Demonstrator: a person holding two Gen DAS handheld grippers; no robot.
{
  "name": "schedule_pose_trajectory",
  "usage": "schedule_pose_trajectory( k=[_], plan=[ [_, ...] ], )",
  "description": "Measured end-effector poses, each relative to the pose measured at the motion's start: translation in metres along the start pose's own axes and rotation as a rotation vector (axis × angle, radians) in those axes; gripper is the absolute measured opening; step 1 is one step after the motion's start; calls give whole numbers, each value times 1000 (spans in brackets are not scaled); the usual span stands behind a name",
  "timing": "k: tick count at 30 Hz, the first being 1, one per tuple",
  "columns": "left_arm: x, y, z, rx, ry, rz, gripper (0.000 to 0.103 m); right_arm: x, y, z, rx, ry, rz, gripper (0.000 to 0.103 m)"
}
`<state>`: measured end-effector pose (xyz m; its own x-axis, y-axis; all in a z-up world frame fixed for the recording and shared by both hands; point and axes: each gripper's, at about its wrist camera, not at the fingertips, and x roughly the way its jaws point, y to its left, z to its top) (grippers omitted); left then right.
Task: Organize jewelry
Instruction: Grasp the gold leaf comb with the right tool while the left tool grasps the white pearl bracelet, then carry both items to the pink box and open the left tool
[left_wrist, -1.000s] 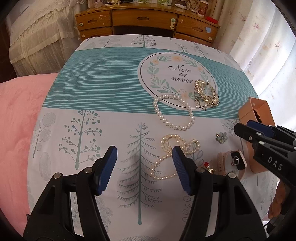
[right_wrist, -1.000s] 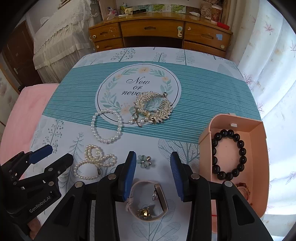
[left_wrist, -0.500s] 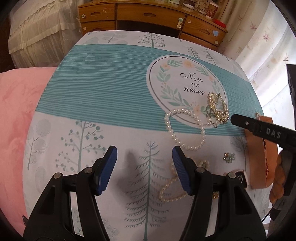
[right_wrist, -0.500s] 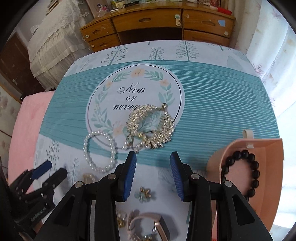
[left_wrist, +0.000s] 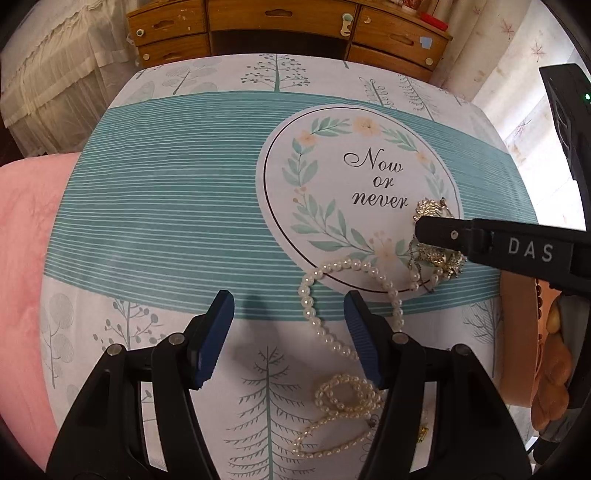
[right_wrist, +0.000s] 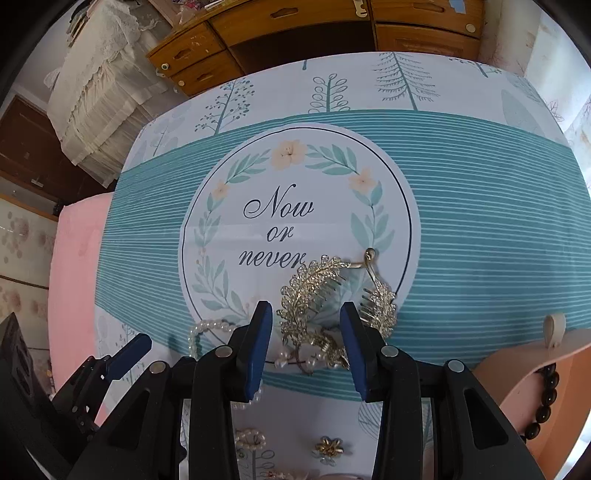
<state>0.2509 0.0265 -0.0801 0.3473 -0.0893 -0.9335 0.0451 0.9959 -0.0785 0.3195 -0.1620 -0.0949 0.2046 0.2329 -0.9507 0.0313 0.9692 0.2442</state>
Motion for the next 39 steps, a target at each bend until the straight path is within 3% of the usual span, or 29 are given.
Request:
schedule_pose_trajectory(
  k=[9,15,18,23,26,29,32,39],
  plan=[
    [15,8,4,-26,44,5,59,19,17,0,-59,26,-80,39],
    [21,4,8,-16,62,27,59,23,28,0,-110,-1,-154,28],
    [22,0,10,5,61,62,47,18,20,0,-85,-11,-116,27],
    [21,-10,12,49,90,65,8,-1,7,-5,-43,-40,-57,27],
    [22,-16,13,40,104,94,5,-14,2,-11,-28,-63,-33,26],
    [20,-13,13,-31,112,44,5,-36,-7,-22,-13,-98,-10,26],
    [0,-13,11,-83,52,-10,5,-57,-15,-33,1,-134,24,26],
    [-64,-36,5,-80,-73,-143,5,-112,-34,-63,21,-216,74,26]
  ],
)
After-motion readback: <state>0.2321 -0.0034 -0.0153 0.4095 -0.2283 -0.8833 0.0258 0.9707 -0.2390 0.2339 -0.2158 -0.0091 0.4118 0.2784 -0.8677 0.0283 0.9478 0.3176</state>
